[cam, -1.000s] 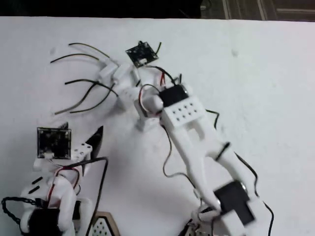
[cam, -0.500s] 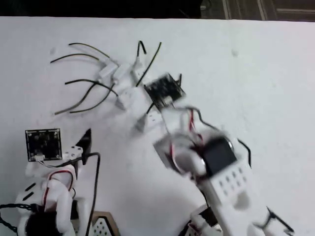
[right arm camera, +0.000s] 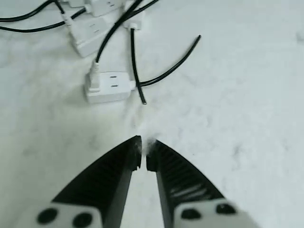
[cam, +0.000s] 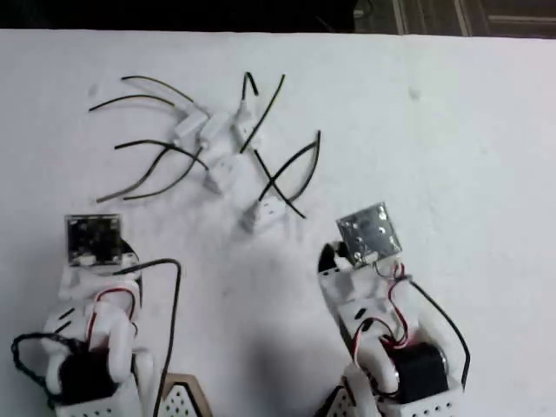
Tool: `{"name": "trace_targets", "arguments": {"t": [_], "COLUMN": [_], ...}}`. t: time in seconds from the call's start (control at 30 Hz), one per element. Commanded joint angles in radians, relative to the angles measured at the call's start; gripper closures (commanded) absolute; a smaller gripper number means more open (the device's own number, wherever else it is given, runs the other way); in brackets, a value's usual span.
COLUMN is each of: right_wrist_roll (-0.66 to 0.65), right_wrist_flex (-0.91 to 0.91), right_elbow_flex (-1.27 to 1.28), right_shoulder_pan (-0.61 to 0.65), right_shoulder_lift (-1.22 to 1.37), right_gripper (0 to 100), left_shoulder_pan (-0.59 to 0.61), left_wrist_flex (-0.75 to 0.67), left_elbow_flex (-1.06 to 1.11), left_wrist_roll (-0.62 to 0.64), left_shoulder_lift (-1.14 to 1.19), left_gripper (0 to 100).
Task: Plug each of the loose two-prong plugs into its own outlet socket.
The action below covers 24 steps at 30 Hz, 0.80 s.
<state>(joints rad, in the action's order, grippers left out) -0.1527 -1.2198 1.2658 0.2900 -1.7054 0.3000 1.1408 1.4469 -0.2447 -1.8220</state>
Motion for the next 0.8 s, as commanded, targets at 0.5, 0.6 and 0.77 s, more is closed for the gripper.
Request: {"name": "trace_targets", "arguments": {"t": [0.5, 0.6, 0.77], "right_wrist_roll": [-0.014, -0.014, -0.014], "right_wrist_flex": [0.028, 0.022, 0.021], "right_elbow_flex": [0.422, 0.425, 0.425], "right_shoulder_pan": [-0.033, -0.035, -0.035], "right_shoulder_lift": [-0.096, -0.096, -0.094], "right_gripper": [98.0, 98.0, 98.0], "left_shoulder_pan": [-0.084, -0.124, -0.145], "left_wrist_flex": [-0.135, -0.087, 0.014], "left_elbow_flex": [0.245, 0.245, 0.245], "left_wrist_roll": [0.100, 0.100, 0.100], "left_shoulder_lift": [0.004, 0.004, 0.004], "left_gripper": [98, 98, 98]}}
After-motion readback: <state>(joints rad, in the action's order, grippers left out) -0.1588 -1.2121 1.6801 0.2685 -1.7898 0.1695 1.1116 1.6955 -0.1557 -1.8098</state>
